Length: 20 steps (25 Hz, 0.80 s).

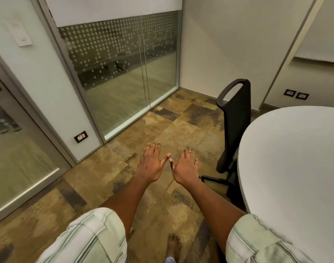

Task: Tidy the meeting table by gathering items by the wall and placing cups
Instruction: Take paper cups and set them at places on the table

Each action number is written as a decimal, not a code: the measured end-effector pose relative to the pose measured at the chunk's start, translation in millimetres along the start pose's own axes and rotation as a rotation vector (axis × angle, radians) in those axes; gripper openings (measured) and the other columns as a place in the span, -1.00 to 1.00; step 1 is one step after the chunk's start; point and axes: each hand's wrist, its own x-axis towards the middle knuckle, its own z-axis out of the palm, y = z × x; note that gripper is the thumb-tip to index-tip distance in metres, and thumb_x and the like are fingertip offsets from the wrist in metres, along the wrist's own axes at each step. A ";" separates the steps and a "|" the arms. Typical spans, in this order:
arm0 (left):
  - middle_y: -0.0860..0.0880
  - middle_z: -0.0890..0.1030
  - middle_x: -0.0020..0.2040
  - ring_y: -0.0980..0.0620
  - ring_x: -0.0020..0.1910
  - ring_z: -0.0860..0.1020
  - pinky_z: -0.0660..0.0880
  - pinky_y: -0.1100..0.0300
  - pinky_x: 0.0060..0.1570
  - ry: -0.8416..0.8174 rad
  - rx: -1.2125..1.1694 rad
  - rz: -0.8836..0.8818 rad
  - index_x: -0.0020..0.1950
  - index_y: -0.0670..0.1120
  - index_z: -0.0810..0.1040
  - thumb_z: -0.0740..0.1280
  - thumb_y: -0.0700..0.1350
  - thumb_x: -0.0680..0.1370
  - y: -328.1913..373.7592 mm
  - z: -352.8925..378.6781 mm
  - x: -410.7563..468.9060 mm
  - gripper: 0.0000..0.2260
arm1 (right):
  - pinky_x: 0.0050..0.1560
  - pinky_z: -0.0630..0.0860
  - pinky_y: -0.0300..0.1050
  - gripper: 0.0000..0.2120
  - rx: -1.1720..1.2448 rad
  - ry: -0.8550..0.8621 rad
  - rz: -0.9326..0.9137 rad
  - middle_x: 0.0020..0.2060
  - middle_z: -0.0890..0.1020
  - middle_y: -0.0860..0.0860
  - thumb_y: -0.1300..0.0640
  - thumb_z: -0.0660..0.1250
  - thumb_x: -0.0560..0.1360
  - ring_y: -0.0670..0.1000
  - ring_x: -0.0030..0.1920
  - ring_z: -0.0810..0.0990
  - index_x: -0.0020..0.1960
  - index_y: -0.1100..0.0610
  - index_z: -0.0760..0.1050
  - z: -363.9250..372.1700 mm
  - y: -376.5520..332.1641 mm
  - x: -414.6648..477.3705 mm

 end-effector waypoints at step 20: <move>-0.09 0.08 0.56 -0.09 0.55 0.00 0.01 -0.01 0.51 -0.115 -0.041 0.019 0.54 -0.10 0.01 -0.06 0.24 0.58 -118.7 40.6 554.4 -0.37 | 0.49 -0.18 0.24 -0.32 0.103 -0.025 0.303 0.56 -0.14 0.07 -0.21 -0.04 0.61 0.13 0.55 -0.19 0.56 0.12 -0.18 -0.1 -31.0 523.1</move>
